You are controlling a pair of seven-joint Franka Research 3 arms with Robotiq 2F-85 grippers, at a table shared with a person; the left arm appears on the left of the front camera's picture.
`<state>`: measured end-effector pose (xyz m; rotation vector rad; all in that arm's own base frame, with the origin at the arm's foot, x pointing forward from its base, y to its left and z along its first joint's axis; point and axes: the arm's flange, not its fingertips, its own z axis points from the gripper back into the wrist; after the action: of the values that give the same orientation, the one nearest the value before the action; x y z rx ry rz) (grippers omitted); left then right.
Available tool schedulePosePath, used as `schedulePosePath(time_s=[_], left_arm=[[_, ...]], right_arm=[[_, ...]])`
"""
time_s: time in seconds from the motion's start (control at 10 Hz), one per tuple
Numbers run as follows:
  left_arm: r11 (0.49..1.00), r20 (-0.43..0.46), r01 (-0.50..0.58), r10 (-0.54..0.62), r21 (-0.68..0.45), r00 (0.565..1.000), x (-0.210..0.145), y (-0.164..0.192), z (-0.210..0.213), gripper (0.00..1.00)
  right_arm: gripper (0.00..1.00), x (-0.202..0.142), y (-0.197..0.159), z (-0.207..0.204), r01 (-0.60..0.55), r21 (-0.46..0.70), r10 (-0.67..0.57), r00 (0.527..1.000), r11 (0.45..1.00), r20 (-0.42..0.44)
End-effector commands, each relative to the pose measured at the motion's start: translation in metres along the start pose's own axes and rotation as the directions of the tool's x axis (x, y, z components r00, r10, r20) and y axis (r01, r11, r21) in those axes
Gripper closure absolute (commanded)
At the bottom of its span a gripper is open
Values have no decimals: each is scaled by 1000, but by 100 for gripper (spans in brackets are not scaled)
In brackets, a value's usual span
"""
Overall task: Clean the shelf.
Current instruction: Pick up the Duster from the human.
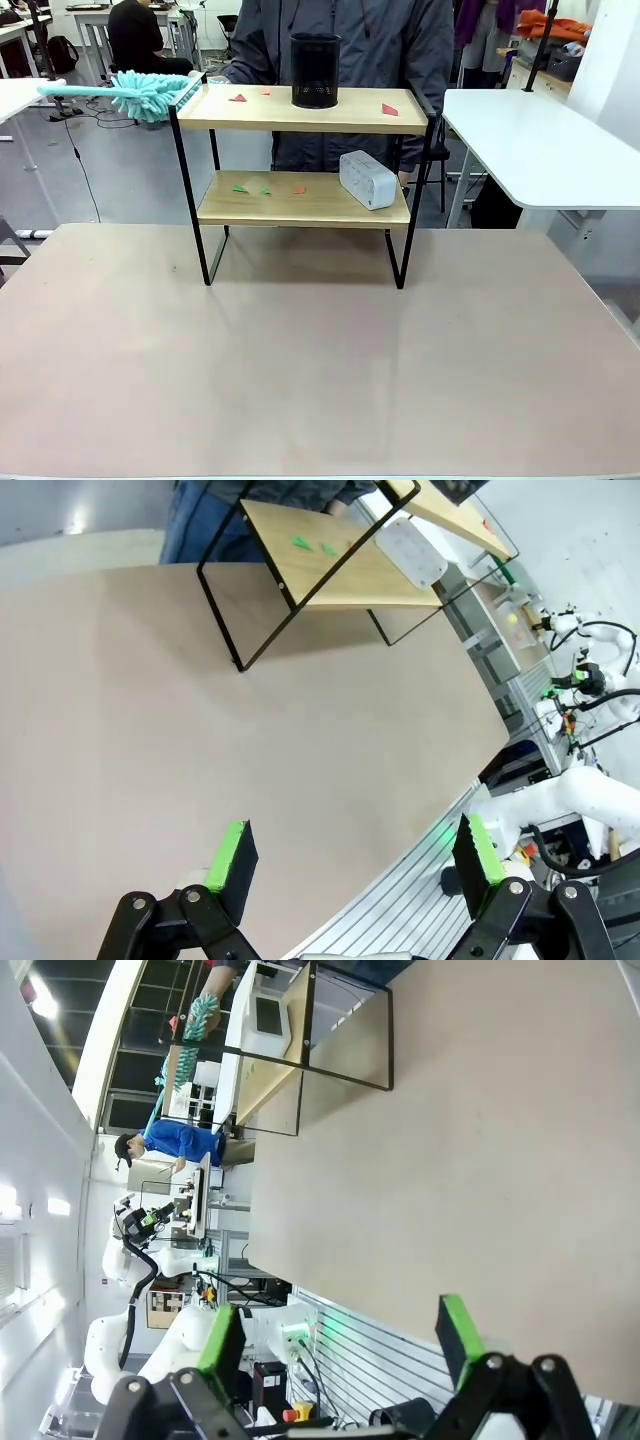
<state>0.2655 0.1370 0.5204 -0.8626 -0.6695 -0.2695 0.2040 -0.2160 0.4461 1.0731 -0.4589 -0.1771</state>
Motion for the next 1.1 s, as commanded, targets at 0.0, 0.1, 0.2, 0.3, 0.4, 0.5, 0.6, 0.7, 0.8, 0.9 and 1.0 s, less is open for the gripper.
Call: schedulePosePath(time_s=[0.0, 0.1, 0.2, 0.3, 0.4, 0.5, 0.6, 0.7, 0.8, 0.9, 1.0], left_arm=[[985, 27, 26, -22, -170, 999, 23, 5, 2, 0], [976, 26, 19, -14, -216, 1000, 46, 14, 14, 0], [986, 103, -31, 49, -167, 993, 73, 30, 32, 0], [953, 113, -25, 61, -302, 992, 92, 43, 50, 0], [949, 164, -38, 94, -314, 982, 111, 51, 51, 0], [903, 86, -91, 140, -420, 986, 120, 51, 39, 0], [969, 135, -42, 76, -242, 988, 90, 32, 46, 0], [969, 135, -42, 76, -242, 988, 90, 32, 46, 0], [969, 135, -42, 76, -242, 988, 90, 32, 46, 0], [953, 125, -74, 115, -293, 985, 108, 48, 45, 0], [921, -9, -74, 77, -382, 997, 99, 37, 34, 0]], right_arm=[[0, 2, 2, 3, -28, 9, 28, 1000, 1000, 2], [0, 2, 2, 3, -28, 9, 28, 1000, 1000, 2], [0, 2, 2, 3, -28, 9, 28, 1000, 1000, 2], [0, 2, 2, 3, -28, 9, 28, 1000, 1000, 2], [0, 2, 2, 3, -28, 9, 28, 1000, 1000, 2], [0, 2, 2, 3, -28, 9, 28, 1000, 1000, 2], [0, 2, 2, 3, -28, 9, 28, 1000, 1000, 2], [0, 2, 2, 3, -28, 9, 28, 1000, 1000, 2], [0, 2, 2, 3, -28, 9, 28, 1000, 1000, 2], [0, 2, 2, 3, -28, 9, 28, 1000, 1000, 2], [0, 2, 2, 3, -28, 9, 28, 1000, 1000, 2]])
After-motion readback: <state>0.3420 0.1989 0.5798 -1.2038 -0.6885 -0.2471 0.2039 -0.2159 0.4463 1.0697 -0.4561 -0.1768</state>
